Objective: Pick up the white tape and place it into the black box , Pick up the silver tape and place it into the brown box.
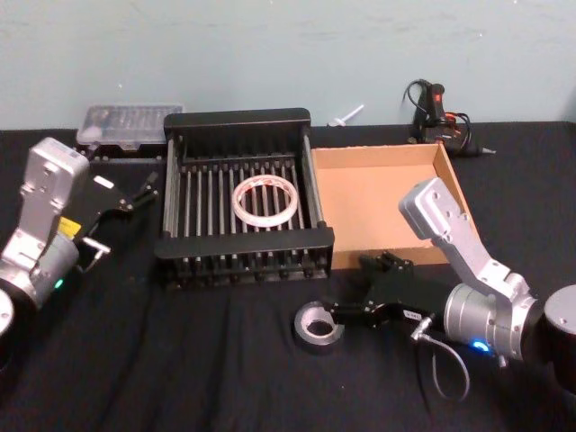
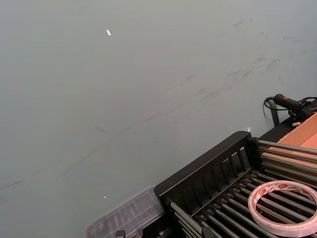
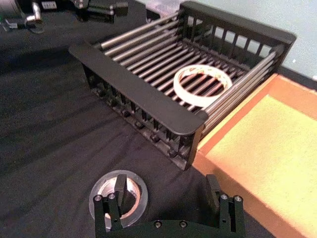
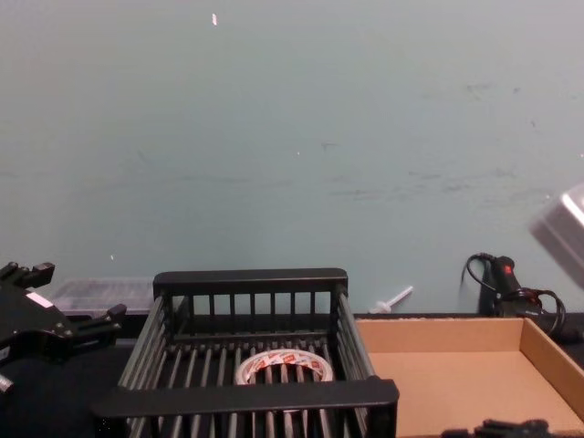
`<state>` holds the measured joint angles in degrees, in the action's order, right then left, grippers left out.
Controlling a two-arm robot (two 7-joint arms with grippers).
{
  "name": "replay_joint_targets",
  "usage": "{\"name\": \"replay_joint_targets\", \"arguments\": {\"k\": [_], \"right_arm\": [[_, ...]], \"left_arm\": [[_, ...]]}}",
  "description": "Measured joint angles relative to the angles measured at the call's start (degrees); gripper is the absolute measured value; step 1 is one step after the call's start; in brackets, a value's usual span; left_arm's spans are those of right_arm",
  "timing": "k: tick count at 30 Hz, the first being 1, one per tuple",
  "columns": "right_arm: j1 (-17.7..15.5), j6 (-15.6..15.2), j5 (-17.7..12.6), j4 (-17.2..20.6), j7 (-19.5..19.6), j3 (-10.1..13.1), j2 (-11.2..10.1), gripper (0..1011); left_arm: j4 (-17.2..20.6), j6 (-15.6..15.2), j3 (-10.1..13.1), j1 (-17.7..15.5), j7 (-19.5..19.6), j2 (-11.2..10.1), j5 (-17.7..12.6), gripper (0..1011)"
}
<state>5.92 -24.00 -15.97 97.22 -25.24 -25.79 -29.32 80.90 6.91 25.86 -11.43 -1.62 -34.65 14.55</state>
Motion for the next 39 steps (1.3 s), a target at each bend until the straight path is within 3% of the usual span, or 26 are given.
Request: {"name": "replay_joint_targets", "arguments": {"k": [7,39], "right_arm": [[1.4,-3.3,0.5,-0.9,0.4,-1.6,0.5,1002],[5.0,-6.9,2.8,-3.8,-0.6,-4.4,2.1,1002]], "left_arm": [[0.0,0.0,0.0,0.0,0.0,0.0,0.0,1001],[0.0,0.0,0.0,0.0,0.0,0.0,0.0,1001]]}}
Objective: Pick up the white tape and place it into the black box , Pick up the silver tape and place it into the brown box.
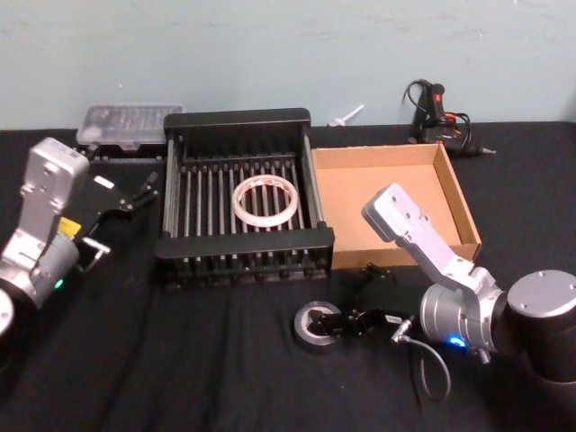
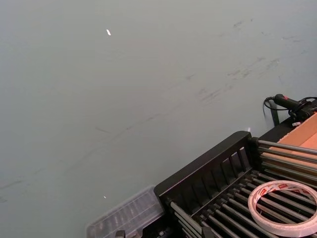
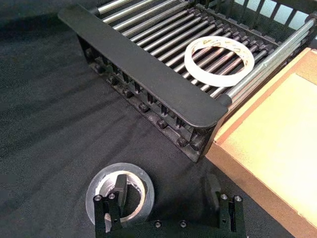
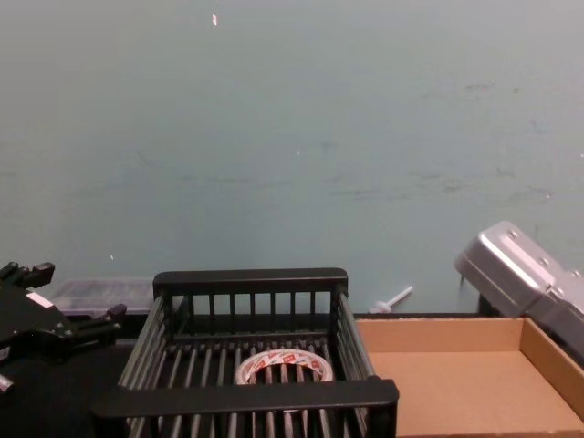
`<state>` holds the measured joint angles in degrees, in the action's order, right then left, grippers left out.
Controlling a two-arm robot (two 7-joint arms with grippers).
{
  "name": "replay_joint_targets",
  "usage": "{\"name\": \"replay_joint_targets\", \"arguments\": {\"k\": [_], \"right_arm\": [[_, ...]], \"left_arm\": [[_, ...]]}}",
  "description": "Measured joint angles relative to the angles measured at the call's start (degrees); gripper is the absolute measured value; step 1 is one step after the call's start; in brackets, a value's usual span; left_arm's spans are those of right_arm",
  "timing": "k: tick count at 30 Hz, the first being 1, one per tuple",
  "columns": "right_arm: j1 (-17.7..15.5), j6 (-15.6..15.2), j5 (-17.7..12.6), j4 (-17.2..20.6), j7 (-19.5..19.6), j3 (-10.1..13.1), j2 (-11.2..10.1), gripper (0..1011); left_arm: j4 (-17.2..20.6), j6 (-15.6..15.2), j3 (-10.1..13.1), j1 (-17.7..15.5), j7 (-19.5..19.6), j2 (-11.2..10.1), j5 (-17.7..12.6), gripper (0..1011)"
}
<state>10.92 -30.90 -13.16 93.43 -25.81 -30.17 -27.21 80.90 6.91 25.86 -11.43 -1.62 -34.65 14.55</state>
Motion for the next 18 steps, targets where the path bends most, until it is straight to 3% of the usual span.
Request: {"name": "replay_joint_targets", "arguments": {"k": [18], "right_arm": [[0.3,-0.6,0.7,-0.4,-0.5,-0.4,0.2,1002]], "left_arm": [[0.0,0.0,0.0,0.0,0.0,0.0,0.0,1001]]}}
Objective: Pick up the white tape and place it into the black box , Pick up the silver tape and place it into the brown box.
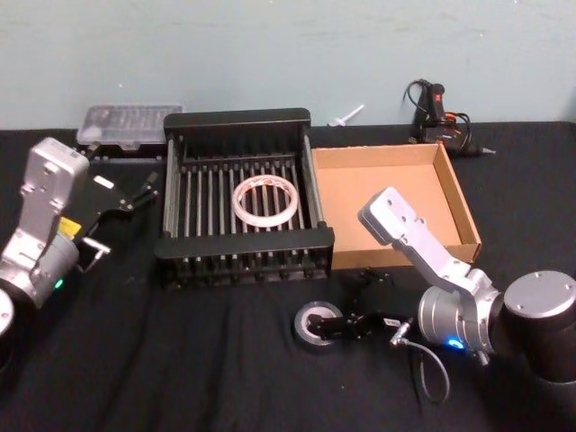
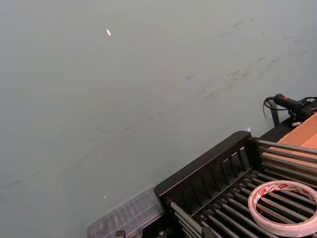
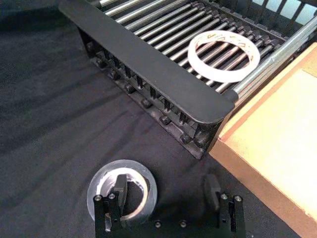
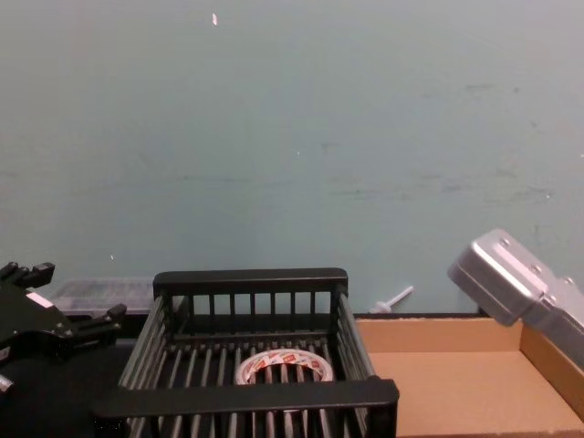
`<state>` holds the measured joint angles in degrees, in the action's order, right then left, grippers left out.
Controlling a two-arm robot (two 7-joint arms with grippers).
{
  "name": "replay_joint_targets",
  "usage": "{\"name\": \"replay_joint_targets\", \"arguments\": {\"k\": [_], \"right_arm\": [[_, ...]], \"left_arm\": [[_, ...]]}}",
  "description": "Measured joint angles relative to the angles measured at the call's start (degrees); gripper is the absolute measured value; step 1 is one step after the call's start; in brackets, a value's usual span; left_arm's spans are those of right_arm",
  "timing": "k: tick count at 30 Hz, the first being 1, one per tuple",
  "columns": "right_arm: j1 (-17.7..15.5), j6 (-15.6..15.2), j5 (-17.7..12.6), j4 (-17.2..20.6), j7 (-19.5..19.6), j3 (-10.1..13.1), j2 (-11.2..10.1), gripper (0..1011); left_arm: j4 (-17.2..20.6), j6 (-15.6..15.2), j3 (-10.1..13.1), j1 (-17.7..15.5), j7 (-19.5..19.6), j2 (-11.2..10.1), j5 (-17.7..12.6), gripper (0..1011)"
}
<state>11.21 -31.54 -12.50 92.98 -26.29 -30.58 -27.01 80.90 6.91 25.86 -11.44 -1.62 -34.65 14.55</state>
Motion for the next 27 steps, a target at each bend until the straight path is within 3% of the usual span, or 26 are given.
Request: {"name": "replay_joint_targets", "arguments": {"k": [13,22,27], "right_arm": [[-0.1,0.1,-0.1,0.1,0.0,0.1,0.0,969],[-0.1,0.1,-0.1,0.1,0.0,0.1,0.0,732],[-0.1,0.1,-0.1,0.1,0.0,0.1,0.0,531]], "left_arm": [[0.0,0.0,0.0,0.0,0.0,0.0,0.0,1001],[0.0,0.0,0.0,0.0,0.0,0.0,0.0,1001],[0.0,0.0,0.0,0.0,0.0,0.0,0.0,1001]]}}
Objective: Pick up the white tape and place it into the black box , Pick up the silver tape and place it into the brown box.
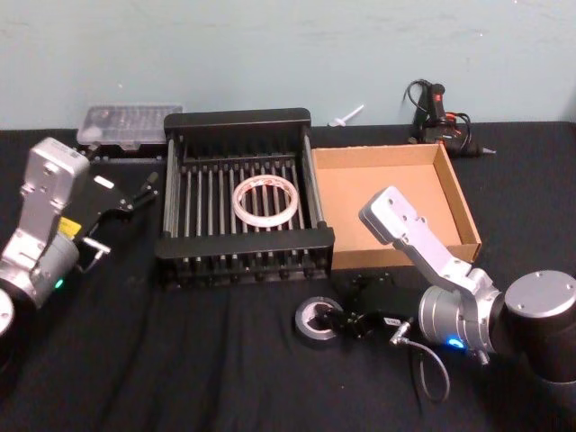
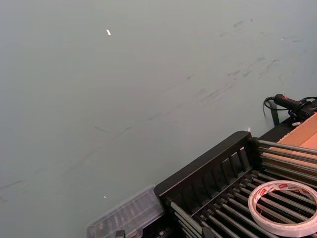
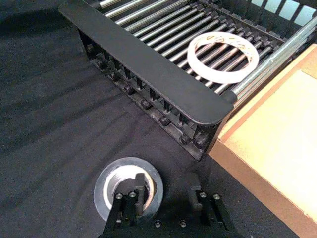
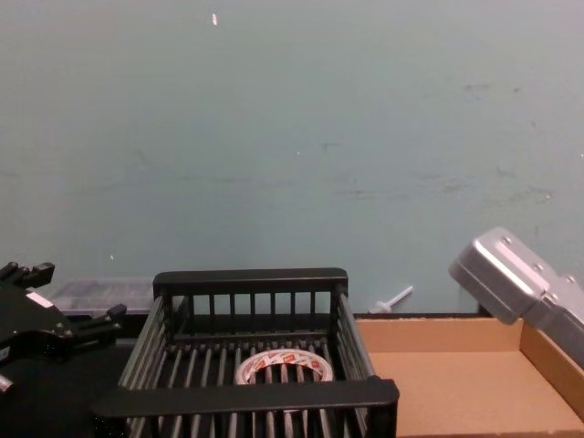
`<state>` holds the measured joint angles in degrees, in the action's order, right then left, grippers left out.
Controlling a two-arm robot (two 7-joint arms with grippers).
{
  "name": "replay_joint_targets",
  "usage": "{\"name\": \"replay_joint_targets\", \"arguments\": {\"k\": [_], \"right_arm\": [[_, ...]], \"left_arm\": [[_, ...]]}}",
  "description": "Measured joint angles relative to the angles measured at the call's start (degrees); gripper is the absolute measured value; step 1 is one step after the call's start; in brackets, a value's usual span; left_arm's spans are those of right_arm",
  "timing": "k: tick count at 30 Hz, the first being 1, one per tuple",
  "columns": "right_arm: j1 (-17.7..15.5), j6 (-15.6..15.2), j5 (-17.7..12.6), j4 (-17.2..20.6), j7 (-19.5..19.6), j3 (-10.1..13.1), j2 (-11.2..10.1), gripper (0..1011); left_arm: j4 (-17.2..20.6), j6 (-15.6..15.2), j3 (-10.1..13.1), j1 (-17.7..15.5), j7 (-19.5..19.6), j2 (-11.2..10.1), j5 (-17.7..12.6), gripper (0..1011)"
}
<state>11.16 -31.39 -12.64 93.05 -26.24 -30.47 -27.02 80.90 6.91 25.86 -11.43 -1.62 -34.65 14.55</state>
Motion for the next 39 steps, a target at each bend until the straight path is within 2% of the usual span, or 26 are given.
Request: {"name": "replay_joint_targets", "arguments": {"k": [2,4,6,11,13,21,27,39], "right_arm": [[0.0,0.0,0.0,0.0,0.0,0.0,0.0,509],[0.0,0.0,0.0,0.0,0.0,0.0,0.0,414],[0.0,0.0,0.0,0.0,0.0,0.0,0.0,386],[0.0,0.0,0.0,0.0,0.0,0.0,0.0,192],[0.0,0.0,0.0,0.0,0.0,0.0,0.0,166],[0.0,0.0,0.0,0.0,0.0,0.0,0.0,160],[-0.5,1.7,-0.6,0.9,-1.0,0.4,-0.9,159],[-2.7,6.2,-2.6,5.1,-1.8,3.4,-5.0,159]], "left_arm": [[0.0,0.0,0.0,0.0,0.0,0.0,0.0,1002],[0.0,0.0,0.0,0.0,0.0,0.0,0.0,1001],[0.0,0.0,0.0,0.0,0.0,0.0,0.0,1001],[0.0,0.0,0.0,0.0,0.0,0.0,0.0,1001],[0.0,0.0,0.0,0.0,0.0,0.0,0.0,1002],[0.0,0.0,0.0,0.0,0.0,0.0,0.0,1001],[0.0,0.0,0.0,0.0,0.0,0.0,0.0,1001],[0.0,0.0,0.0,0.0,0.0,0.0,0.0,1001]]}}
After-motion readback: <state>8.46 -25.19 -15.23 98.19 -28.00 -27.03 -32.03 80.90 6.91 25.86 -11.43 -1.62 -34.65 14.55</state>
